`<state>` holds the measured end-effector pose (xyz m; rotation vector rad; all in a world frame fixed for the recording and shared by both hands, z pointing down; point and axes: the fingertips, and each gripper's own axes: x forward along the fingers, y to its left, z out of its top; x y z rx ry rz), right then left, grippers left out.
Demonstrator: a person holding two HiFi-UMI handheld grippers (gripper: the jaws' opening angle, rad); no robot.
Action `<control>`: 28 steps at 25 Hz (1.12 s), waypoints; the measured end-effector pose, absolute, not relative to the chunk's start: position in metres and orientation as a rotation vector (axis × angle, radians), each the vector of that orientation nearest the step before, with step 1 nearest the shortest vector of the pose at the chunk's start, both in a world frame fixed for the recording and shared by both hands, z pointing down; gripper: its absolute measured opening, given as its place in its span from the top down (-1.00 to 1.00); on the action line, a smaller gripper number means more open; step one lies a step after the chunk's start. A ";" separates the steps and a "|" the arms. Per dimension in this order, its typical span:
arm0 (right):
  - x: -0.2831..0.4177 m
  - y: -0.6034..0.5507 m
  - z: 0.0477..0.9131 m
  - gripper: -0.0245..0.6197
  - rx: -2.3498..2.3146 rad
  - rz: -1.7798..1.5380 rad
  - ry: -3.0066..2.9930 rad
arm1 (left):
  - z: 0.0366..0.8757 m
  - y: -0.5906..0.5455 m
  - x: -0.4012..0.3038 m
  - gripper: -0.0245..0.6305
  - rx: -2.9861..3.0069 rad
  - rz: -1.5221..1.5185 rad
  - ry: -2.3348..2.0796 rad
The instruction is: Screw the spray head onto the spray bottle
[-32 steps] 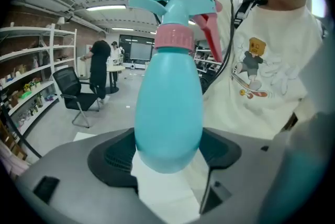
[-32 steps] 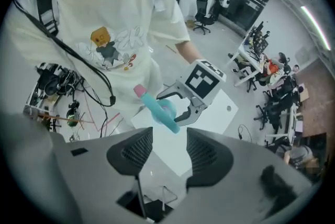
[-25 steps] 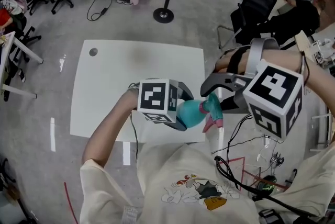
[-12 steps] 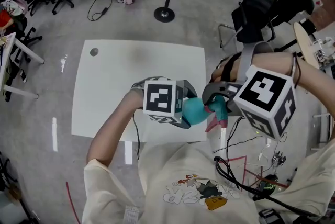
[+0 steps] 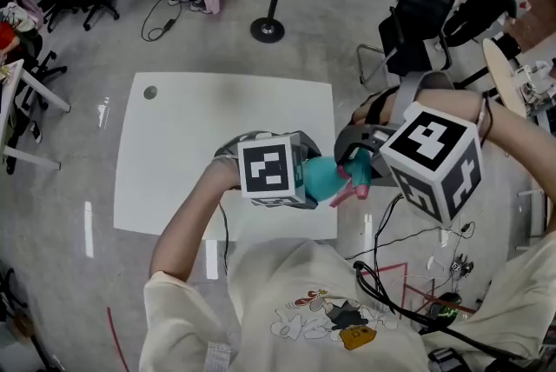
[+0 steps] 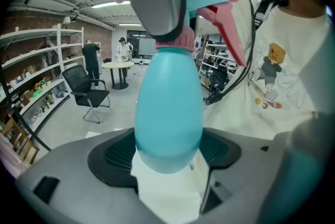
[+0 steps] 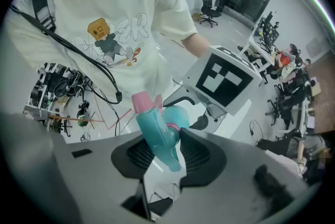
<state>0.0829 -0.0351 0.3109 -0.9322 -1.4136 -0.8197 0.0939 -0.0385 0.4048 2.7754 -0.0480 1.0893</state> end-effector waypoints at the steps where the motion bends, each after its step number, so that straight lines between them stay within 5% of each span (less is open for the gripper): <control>1: 0.086 -0.039 0.311 0.52 -0.907 -0.807 -1.422 | 0.405 -0.042 0.097 -0.24 2.765 1.088 -0.087; 28: 0.090 -0.098 0.324 0.52 -0.260 -0.263 -1.620 | 0.421 -0.108 0.095 -0.23 2.432 0.986 -1.124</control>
